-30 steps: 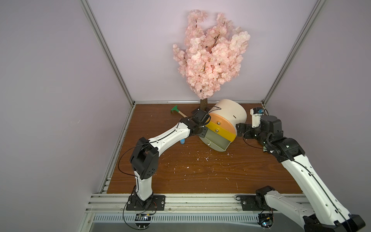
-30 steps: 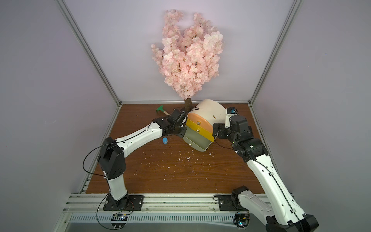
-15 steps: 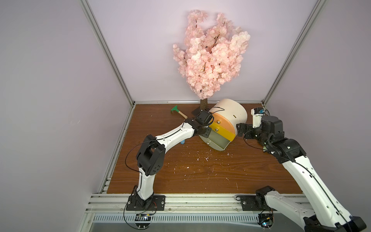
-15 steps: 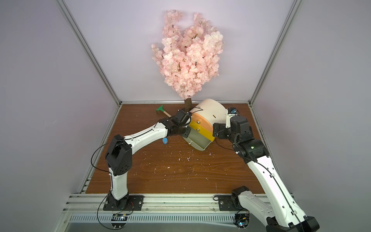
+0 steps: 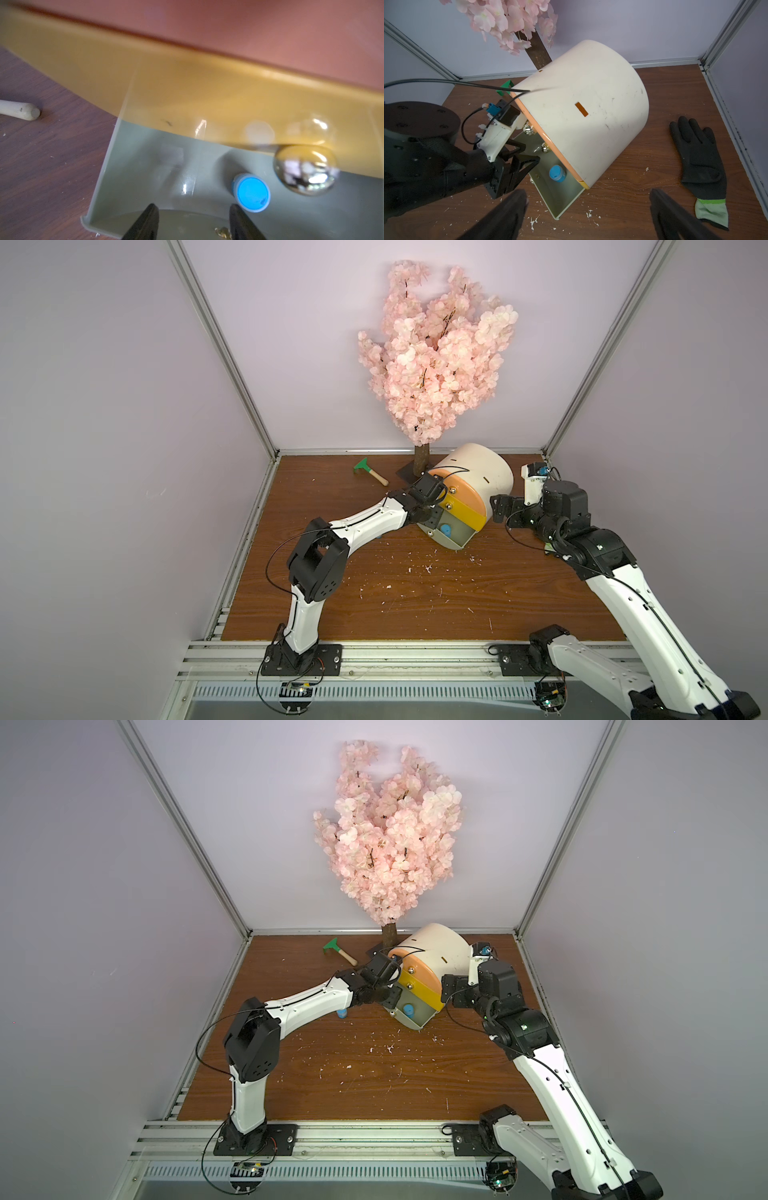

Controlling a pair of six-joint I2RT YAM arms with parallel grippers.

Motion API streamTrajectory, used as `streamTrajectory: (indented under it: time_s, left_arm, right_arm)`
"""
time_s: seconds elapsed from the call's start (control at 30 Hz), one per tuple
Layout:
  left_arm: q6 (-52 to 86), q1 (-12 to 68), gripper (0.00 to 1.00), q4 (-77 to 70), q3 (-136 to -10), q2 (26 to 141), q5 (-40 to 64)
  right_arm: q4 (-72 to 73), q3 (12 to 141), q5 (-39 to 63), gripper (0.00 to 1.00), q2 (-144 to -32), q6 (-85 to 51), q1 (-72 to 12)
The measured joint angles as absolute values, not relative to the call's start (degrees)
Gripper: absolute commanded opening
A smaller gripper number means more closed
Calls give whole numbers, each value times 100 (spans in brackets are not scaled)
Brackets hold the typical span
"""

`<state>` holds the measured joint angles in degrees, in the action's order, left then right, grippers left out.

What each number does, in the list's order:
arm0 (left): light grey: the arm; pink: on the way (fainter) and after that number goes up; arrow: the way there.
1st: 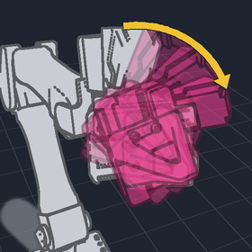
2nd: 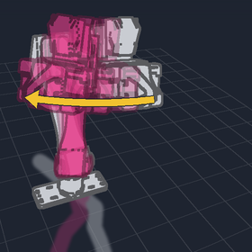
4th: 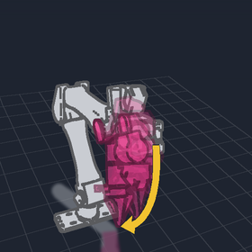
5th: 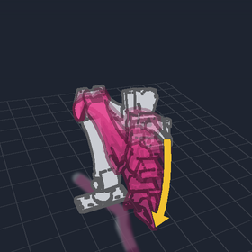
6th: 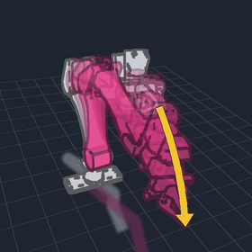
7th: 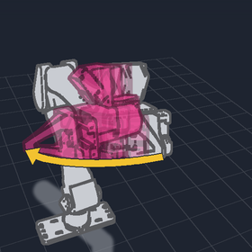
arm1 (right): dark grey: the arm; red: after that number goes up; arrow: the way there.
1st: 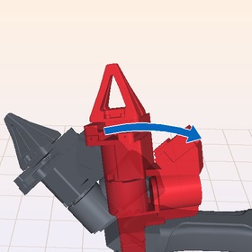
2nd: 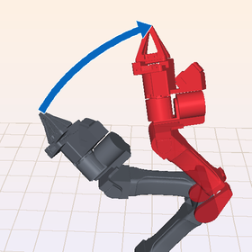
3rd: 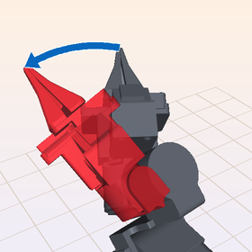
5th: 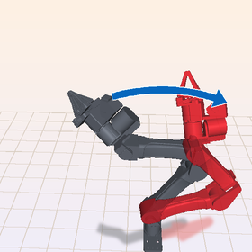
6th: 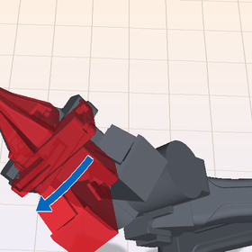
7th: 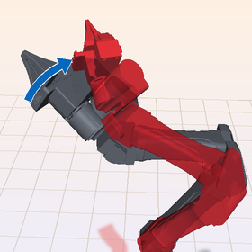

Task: Put the paint cans in the drawer according to color
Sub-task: Place the paint can in the drawer, then pick up the paint can at the center of the board.

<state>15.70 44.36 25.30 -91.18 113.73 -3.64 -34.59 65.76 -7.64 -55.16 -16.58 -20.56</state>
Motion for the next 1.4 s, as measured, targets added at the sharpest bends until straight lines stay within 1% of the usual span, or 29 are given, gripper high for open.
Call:
streamTrajectory:
  time_s: [0.2, 0.37, 0.47, 0.6, 0.73, 0.87, 1.0, 1.2, 1.27, 1.4]
  left_arm:
    - [1623, 4436, 55, 2482, -9035, 11157, -480]
    - [1743, 4375, 55, 2418, -8829, 10401, -676]
    - [1826, 4283, 57, 2329, -8611, 9918, -779]
    - [1890, 4016, 62, 2255, -8117, 9570, -1024]
    - [1962, 3607, 65, 2305, -7535, 9607, -1144]
    - [2005, 3208, 65, 2377, -7017, 9721, -1177]
    - [2010, 2936, 66, 2383, -6925, 10018, -1103]
    - [2038, 2871, 73, 2287, -6925, 10333, -832]
    - [2038, 2871, 72, 2244, -6923, 10381, -725]
    - [2080, 2871, 66, 2158, -6873, 10403, -561]
  right_arm:
    - [-3461, 6589, -720, 99, -5524, -1656, -2056]
    - [-3459, 6584, -661, 98, -5546, -1658, -2056]
    - [-3457, 6547, -534, 98, -5555, -1678, -2056]
    - [-3542, 6508, -311, 98, -5566, -1680, -2075]
    - [-3701, 6479, -202, 98, -5559, -1678, -2171]
    - [-3785, 6355, -143, 98, -5513, -1678, -2204]
    - [-3804, 6324, -121, 98, -5505, -1678, -2206]
    - [-3800, 6324, -121, 98, -5478, -1678, -2206]
    - [-3802, 6324, -123, 98, -5476, -1678, -2206]
    - [-3800, 6324, -123, 98, -5476, -1678, -2206]
